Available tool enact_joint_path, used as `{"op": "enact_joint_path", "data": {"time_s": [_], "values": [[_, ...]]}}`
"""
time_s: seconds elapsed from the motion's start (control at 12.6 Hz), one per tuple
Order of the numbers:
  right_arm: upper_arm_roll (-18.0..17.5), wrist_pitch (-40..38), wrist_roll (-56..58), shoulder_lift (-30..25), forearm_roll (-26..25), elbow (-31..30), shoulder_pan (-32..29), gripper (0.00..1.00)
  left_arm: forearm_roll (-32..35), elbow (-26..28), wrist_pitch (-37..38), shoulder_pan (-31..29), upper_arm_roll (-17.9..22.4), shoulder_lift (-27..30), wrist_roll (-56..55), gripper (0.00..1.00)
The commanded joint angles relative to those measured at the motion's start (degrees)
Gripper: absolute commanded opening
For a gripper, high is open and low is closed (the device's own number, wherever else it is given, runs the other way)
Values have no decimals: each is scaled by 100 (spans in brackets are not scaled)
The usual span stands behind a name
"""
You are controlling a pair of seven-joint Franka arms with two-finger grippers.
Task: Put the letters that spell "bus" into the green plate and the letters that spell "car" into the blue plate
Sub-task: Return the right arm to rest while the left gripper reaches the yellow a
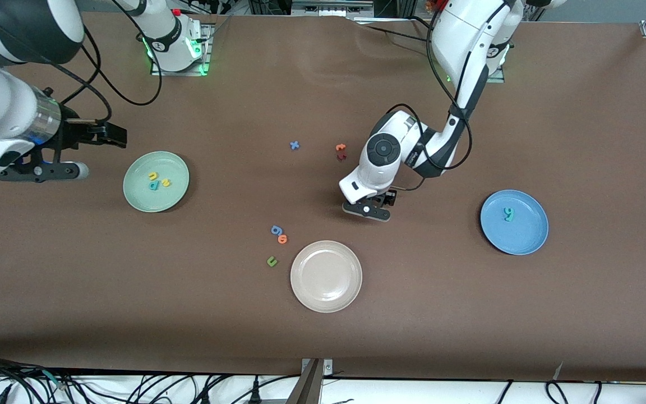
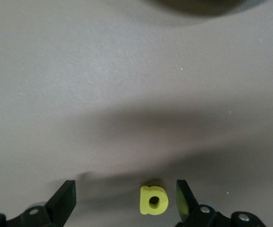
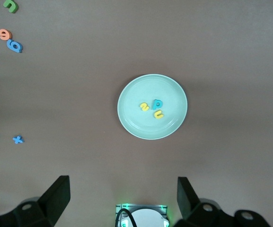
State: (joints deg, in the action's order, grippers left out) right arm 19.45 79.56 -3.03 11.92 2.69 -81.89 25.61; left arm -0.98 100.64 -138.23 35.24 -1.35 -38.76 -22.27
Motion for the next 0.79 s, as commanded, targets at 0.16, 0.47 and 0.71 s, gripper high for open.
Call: {"op": "enact_joint_path", "data": {"time_s": [0.16, 0.47, 0.71], "values": [[-1899, 745, -304, -1348, -269, -1373, -2013, 100, 203, -159, 24, 88, 56, -150, -190, 89], [-2015, 850, -286, -1657, -260, -1435, -2498, 100, 484, -159, 15, 88, 56, -185, -198, 61], [-2305, 806, -347, -1746, -286, -1584, -2666, 100, 484, -159, 15, 88, 48, -185, -198, 61]]}}
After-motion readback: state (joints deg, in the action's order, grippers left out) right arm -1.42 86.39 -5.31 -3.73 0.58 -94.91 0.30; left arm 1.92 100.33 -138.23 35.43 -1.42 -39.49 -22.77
